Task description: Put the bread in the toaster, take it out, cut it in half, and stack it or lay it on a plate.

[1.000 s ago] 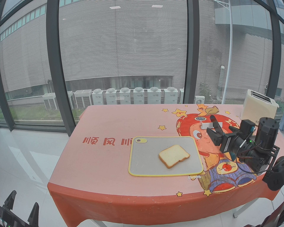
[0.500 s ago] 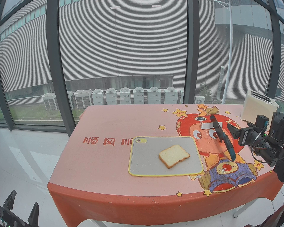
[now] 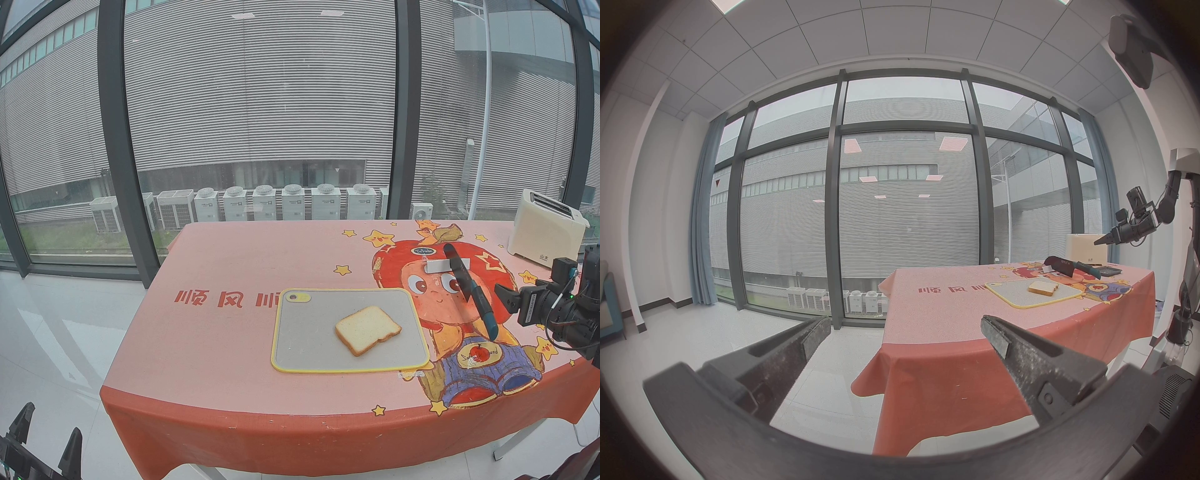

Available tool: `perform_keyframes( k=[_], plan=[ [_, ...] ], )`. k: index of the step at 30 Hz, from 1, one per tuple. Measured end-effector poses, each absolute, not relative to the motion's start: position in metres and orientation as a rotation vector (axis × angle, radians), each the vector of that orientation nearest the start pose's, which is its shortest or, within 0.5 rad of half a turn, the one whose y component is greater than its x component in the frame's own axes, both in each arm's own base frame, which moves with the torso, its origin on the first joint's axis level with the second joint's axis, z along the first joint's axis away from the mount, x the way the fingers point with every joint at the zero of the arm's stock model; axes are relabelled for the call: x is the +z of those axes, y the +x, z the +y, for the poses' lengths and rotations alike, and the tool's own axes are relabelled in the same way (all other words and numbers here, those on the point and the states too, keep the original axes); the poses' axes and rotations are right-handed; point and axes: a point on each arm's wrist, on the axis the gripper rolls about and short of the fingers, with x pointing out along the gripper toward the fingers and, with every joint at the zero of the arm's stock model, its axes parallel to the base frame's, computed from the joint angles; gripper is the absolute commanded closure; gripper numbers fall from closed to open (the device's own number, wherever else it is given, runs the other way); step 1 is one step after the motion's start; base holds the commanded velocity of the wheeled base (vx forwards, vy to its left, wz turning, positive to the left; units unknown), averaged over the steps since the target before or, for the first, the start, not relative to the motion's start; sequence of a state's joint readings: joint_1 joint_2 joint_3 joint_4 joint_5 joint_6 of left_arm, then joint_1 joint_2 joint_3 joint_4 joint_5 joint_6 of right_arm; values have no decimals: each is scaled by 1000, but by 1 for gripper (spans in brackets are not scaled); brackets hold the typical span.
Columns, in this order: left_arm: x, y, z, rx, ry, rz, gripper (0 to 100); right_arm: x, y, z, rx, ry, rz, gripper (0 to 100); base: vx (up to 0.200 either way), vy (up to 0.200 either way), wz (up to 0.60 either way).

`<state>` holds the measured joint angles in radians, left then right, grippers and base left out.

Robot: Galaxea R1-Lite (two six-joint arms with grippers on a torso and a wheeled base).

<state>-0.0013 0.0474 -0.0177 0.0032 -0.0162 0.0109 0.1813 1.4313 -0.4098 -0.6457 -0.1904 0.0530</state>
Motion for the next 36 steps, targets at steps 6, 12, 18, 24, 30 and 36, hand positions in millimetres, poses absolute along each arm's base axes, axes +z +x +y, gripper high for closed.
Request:
perform_keyframes(
  k=[6, 12, 18, 24, 30, 36],
  plan=[
    [81, -20, 0, -19, 11, 33, 0, 144, 210, 33, -26, -25, 397, 0, 0, 0, 0],
    [81, -20, 0, -19, 11, 33, 0, 140, 215, 35, -22, -32, 418, 0, 0, 0, 0],
    [81, -20, 0, -18, 10, 33, 0, 132, 233, 37, -34, -59, 456, 0, 0, 0, 0],
    [81, -20, 0, -18, 11, 33, 0, 129, 256, 37, -50, -93, 467, 0, 0, 0, 0],
    [81, -20, 0, -18, 11, 33, 0, 125, 274, 38, -86, -173, 474, 0, 0, 0, 0],
    [81, -20, 0, -19, 11, 33, 0, 117, 282, 41, -67, -239, 504, 0, 0, 0, 0]
  ],
)
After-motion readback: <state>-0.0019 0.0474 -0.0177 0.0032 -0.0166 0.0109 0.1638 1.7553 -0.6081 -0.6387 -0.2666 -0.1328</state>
